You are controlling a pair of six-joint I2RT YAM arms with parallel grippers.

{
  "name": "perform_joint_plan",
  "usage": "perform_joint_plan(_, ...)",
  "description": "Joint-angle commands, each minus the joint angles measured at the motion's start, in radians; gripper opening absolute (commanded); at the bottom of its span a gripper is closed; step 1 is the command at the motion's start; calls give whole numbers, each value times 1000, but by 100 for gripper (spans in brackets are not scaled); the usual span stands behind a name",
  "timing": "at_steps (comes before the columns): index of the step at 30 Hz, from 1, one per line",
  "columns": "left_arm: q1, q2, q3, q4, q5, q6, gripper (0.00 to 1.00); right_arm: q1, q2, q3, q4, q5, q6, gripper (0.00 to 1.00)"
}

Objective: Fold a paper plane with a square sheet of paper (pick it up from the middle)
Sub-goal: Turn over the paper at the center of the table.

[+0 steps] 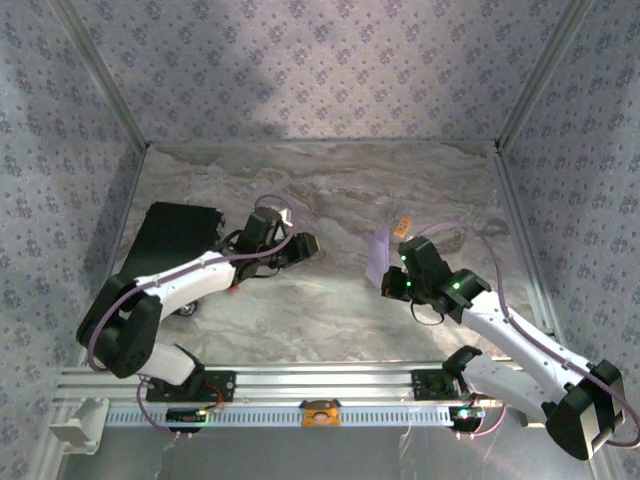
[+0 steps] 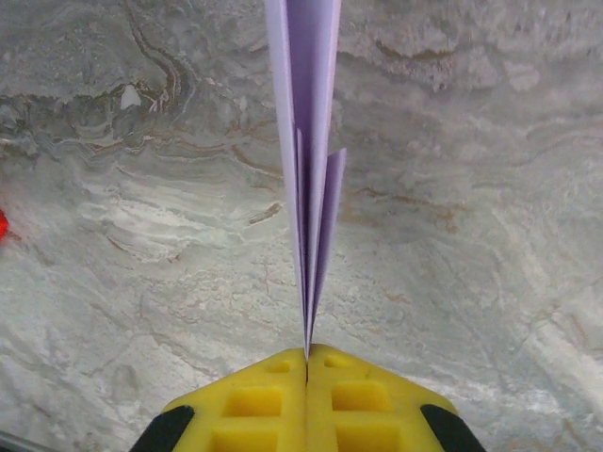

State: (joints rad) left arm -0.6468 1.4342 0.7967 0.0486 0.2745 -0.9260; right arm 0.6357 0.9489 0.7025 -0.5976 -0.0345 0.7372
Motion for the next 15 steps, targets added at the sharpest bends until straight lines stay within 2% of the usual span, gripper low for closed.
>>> perform_joint_plan(1,11,-72,-33,-20,-59,15,47,60,52,82,-97,168,-143,3)
perform_joint_plan(2,15,-90,-43,-29,-77,13,49,85,80,112,-132,235,-152,3)
perform_joint_plan(5,64,-146,-60,-68,-74,13,52,227,153,207,-282,556,-117,1)
perform_joint_plan(7,104,-188,-63,-104,-67,32,54,325,186,228,-309,710,-118,1)
perform_joint_plan(9,143,-240,-64,-153,-76,52,56,404,233,252,-372,848,-38,1)
perform_joint_plan(12,173,-321,-86,-200,-117,47,62,472,317,267,-392,918,-52,1)
perform_joint_plan(15,185,-387,-117,-211,-142,35,67,509,426,298,-410,918,-67,0)
